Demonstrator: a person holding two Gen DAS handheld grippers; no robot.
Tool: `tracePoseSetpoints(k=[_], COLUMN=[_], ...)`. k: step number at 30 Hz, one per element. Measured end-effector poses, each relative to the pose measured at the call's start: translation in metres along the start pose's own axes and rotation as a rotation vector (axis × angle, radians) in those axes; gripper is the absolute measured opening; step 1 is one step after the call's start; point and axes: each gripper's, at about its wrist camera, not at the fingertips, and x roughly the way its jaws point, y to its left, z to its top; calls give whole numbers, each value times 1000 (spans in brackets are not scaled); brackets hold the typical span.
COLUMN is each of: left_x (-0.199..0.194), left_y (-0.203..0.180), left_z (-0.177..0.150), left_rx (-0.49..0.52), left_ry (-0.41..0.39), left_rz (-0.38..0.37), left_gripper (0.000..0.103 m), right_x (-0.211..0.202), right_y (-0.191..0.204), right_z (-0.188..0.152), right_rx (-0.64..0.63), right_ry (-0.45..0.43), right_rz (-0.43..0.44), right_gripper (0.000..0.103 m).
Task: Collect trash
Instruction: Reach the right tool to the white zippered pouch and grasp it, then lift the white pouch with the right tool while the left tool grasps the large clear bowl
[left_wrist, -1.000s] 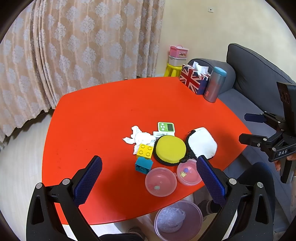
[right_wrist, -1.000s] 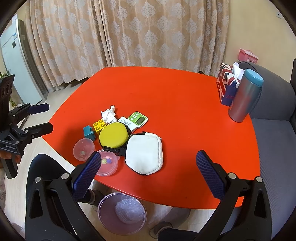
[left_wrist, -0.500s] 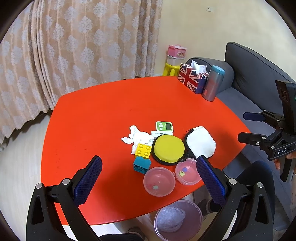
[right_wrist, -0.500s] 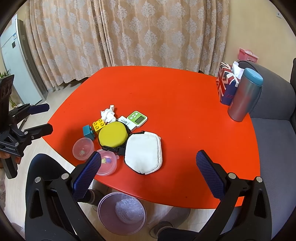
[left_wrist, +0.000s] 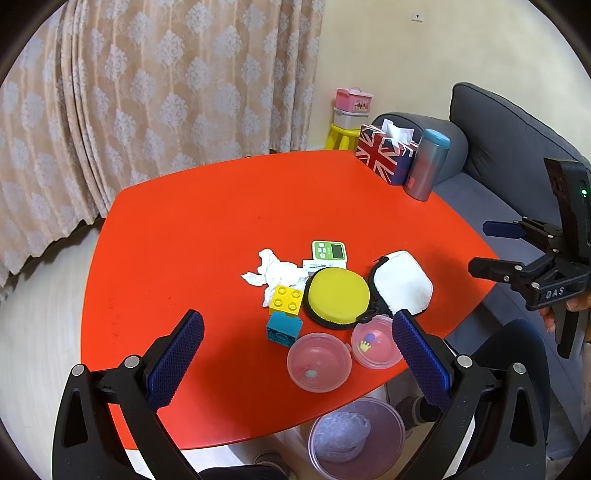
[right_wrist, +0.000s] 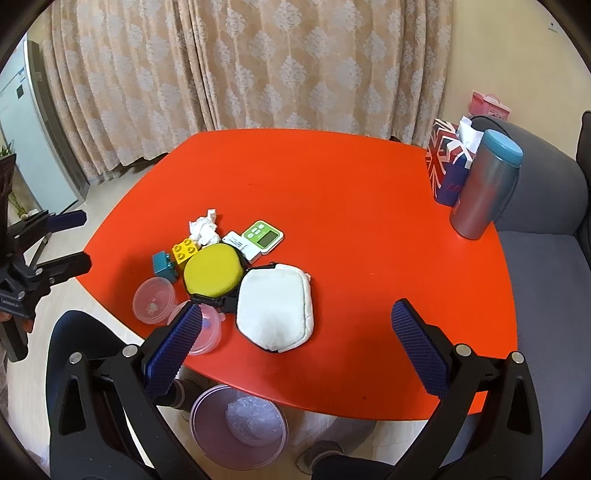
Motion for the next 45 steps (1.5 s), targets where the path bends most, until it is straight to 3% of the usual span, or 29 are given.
tracePoseSetpoints(k=[8, 19, 20, 21, 27, 32, 39, 45], left_x=[6, 12, 13, 14, 16, 18, 19, 21], left_y=[3, 7, 7, 8, 8, 8, 4, 2], left_z=[-3, -7, -7, -7, -8, -8, -8, -9], left_rx=[-6, -11, -12, -13, -16, -18, -16, -14], left_ry=[16, 40, 42, 44, 53, 57, 58, 59], left_rz=[0, 9, 10, 10, 7, 4, 2, 3], left_gripper=[98, 98, 98, 98, 98, 98, 98, 98], right_x=[36, 95, 98, 101, 112, 109, 89, 60], right_y=[-1, -9, -10, -10, -9, -8, -12, -15], right_z=[9, 8, 7, 7, 3, 5, 7, 11], right_rx=[-39, -19, -10, -6, -3, 4, 18, 30], right_ry=[78, 200, 203, 209, 235, 223, 175, 112], right_rz=[4, 87, 106, 115, 138, 148, 160, 170], right_gripper=[100, 100, 97, 86, 48, 30, 15, 13])
